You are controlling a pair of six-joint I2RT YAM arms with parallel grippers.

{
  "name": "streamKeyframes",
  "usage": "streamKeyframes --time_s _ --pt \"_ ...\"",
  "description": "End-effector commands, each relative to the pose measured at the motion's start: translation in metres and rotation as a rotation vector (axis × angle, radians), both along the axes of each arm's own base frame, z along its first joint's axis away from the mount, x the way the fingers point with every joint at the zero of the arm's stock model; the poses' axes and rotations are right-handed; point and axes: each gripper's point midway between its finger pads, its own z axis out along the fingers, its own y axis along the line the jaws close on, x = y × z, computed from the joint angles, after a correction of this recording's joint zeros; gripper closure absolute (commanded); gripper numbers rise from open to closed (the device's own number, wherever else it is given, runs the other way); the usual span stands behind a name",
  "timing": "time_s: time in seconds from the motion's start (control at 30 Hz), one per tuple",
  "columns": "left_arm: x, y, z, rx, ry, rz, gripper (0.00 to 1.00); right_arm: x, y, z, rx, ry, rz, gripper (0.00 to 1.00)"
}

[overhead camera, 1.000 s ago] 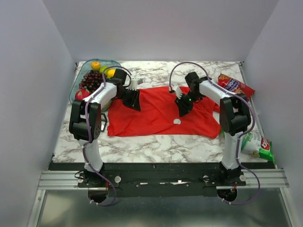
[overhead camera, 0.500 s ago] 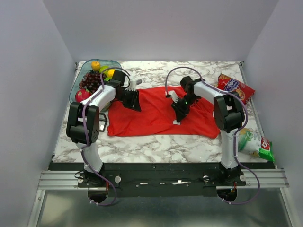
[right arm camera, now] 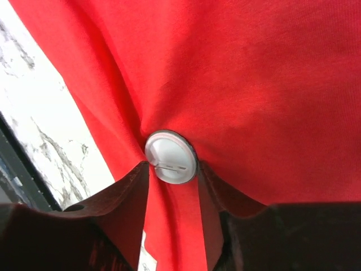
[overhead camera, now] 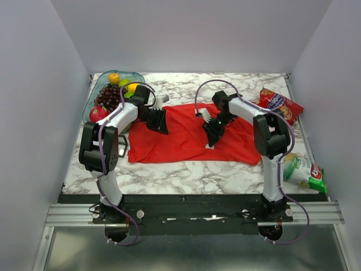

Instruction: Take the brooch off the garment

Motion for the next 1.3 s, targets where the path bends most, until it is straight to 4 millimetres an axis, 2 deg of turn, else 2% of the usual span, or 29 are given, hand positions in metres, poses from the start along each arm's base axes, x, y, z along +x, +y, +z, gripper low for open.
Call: streamKeyframes --time_s 0.0,0.07,0.17,0.27,0.43,0.67,0.7,0.77,0.83,0.9,0.93,1.03,1.13,1.27 --pt "-0.001 -0.004 0.015 -0.029 -0.037 -0.008 0.67 0.004 0.001 -0.019 -0.059 -0.044 0.033 0.63" --pt "0.0 -0.005 0.016 -0.031 -0.042 -0.007 0.67 0.005 0.002 -0.018 -0.056 -0.048 0.024 0.72" --pt "0.0 -0.005 0.015 -0.035 -0.044 -0.009 0.67 0.009 0.006 -0.005 -0.027 -0.072 0.018 0.84" --pt "0.0 -0.009 0.017 -0.061 -0.053 -0.026 0.66 0.01 0.009 0.011 -0.004 -0.102 0.017 0.9" --pt "0.001 -0.032 0.034 -0.204 -0.135 -0.12 0.66 0.01 0.016 0.043 0.054 -0.138 0.007 0.95" --pt "0.008 -0.074 0.044 -0.31 -0.213 -0.218 0.65 -0.004 0.014 0.069 0.077 -0.143 -0.023 0.96" --pt "0.009 -0.08 0.036 -0.307 -0.195 -0.227 0.65 -0.009 0.01 0.064 0.062 -0.131 -0.032 0.96" --pt "0.011 -0.097 0.04 -0.316 -0.208 -0.258 0.66 -0.013 0.004 0.058 0.021 -0.114 -0.076 0.88" --pt "0.008 -0.11 0.032 -0.317 -0.178 -0.28 0.66 -0.018 -0.006 0.045 -0.039 -0.1 -0.128 0.87" --pt "0.012 -0.117 0.025 -0.313 -0.169 -0.274 0.66 -0.012 -0.013 0.037 -0.081 -0.134 -0.163 0.89" --pt "0.012 -0.119 0.022 -0.311 -0.153 -0.265 0.66 -0.012 -0.022 0.028 -0.138 -0.141 -0.185 0.9" --pt "0.009 -0.121 0.008 -0.29 -0.122 -0.254 0.66 -0.007 -0.035 0.016 -0.211 -0.168 -0.202 0.92" --pt "0.0 -0.119 -0.006 -0.279 -0.069 -0.256 0.66 -0.006 -0.038 0.01 -0.227 -0.168 -0.197 0.93" --pt "-0.014 -0.115 -0.021 -0.259 0.012 -0.264 0.66 -0.02 -0.033 0.007 -0.193 -0.105 -0.175 0.88"
